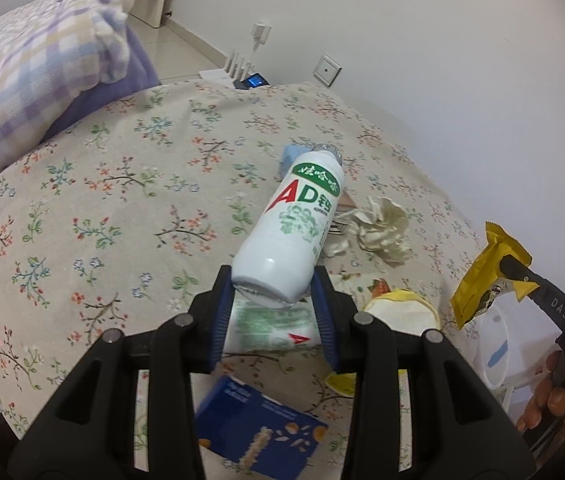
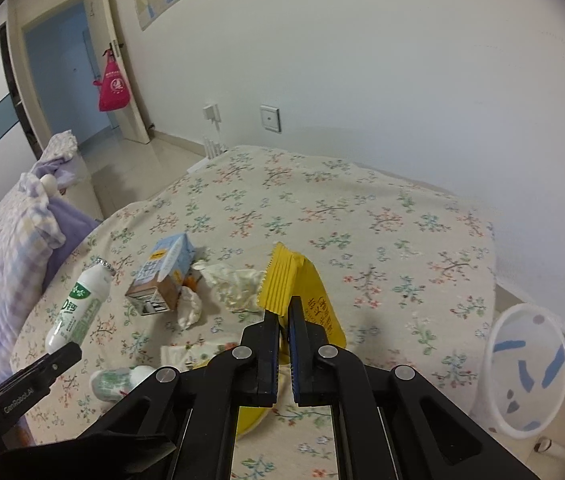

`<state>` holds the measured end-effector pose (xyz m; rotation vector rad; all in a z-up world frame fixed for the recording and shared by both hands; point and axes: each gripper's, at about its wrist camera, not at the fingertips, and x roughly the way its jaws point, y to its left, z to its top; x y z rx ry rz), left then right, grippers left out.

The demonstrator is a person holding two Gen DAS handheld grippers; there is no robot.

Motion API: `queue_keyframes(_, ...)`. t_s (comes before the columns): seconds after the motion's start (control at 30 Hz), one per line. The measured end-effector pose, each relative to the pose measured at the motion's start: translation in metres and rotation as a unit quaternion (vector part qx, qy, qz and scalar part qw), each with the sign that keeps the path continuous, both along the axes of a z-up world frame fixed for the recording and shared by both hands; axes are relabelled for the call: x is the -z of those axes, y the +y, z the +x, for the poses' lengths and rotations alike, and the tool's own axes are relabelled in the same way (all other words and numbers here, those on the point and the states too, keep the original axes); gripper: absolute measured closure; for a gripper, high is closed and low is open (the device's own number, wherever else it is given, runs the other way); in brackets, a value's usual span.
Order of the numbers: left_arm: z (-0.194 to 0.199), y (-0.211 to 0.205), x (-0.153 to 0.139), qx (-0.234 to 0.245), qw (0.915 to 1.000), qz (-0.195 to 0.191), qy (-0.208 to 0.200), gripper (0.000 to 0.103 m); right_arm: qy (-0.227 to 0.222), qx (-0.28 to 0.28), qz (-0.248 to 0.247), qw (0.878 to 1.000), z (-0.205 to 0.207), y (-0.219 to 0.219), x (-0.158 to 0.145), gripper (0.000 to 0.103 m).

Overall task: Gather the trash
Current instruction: 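Carry the bottle and yellow bag to the white bin and release both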

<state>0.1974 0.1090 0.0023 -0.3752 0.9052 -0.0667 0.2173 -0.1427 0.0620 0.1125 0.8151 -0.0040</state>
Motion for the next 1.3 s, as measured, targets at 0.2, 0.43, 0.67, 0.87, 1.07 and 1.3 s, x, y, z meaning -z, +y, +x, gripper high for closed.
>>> queue_keyframes(0.2, -0.007, -0.036, -0.007, 0.041, 0.9991, -0.004, -0.001, 0.062, -0.008, 0.035, 0.001, 0.999, -0.020, -0.042, -0.010, 0.098)
queue_keyframes(0.43, -0.011, -0.086, -0.013, 0.098, 0.9952, -0.001, 0.002, 0.062, -0.011, 0.083, -0.013, 0.996, -0.050, -0.104, -0.016, 0.098)
queue_keyframes(0.67, -0.012, -0.144, -0.017, 0.160, 0.9870, 0.013, 0.004, 0.063, -0.019, 0.151, 0.006, 0.988, -0.079, -0.180, -0.012, 0.098)
queue_keyframes(0.87, -0.007, -0.192, -0.014, 0.210, 0.9775, 0.019, 0.016, 0.062, -0.028, 0.191, 0.036, 0.981, -0.094, -0.220, -0.003, 0.098)
queue_keyframes(1.07, -0.009, -0.244, -0.013, 0.281, 0.9589, 0.035, 0.014, 0.062, 0.001, 0.218, 0.054, 0.974, -0.101, -0.250, 0.013, 0.089)
queue_keyframes(1.3, -0.012, -0.303, 0.000, 0.344, 0.9372, 0.048, 0.030, 0.062, 0.003, 0.262, 0.077, 0.962, -0.130, -0.276, 0.008, 0.040)
